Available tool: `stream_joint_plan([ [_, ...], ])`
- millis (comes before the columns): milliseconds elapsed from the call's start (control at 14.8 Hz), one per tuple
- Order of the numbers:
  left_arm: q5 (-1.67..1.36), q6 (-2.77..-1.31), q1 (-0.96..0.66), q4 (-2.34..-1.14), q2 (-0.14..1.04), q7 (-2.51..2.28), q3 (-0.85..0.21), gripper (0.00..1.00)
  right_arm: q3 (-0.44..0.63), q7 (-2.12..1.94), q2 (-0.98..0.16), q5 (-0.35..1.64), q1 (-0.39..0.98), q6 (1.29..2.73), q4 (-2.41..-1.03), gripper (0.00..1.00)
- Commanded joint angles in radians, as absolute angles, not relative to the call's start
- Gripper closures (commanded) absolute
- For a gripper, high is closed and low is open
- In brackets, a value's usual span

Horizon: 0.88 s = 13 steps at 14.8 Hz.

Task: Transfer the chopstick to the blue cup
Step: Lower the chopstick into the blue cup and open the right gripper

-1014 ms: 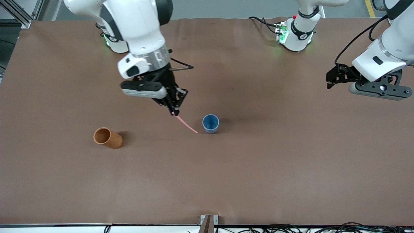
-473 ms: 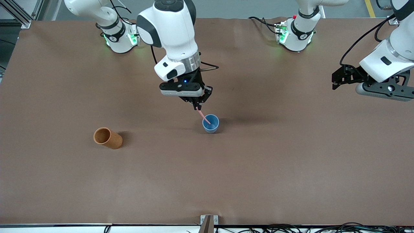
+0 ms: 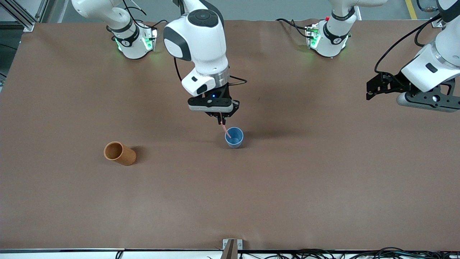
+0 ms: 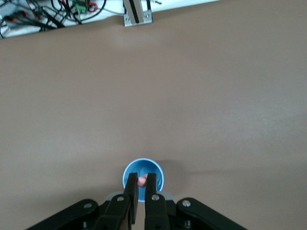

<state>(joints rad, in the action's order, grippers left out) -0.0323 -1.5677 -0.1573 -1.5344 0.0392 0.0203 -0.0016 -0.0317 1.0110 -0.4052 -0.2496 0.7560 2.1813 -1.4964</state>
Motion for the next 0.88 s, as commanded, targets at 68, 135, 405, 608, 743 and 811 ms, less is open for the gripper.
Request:
stream_joint_plan([
  [68,-0.012,-1.569,-0.160,-1.532,0.040,0.015,-0.005,0.00,-0.023,1.034,-0.445,-0.328,0.776,2.192,-1.503,0.97],
  [135,-0.014,-1.569,-0.156,-1.531,0.040,0.015,-0.005,0.00,-0.023,1.035,-0.459,-0.331,0.787,2.192,-1.502,0.96],
  [405,-0.015,-1.569,-0.150,-1.519,0.040,0.018,-0.003,0.00,-0.023,1.037,-0.502,-0.334,0.804,2.215,-1.494,0.82],
  [608,-0.017,-1.569,-0.152,-1.519,0.043,0.015,-0.003,0.00,-0.021,1.034,-0.502,-0.333,0.790,2.270,-1.491,0.55],
  [743,-0.018,-1.569,-0.152,-1.519,0.044,0.015,-0.003,0.00,-0.020,1.032,-0.500,-0.328,0.773,2.267,-1.471,0.17],
  [811,-0.018,-1.569,-0.150,-1.519,0.044,0.017,-0.002,0.00,-0.018,1.026,-0.494,-0.327,0.761,2.267,-1.470,0.00],
])
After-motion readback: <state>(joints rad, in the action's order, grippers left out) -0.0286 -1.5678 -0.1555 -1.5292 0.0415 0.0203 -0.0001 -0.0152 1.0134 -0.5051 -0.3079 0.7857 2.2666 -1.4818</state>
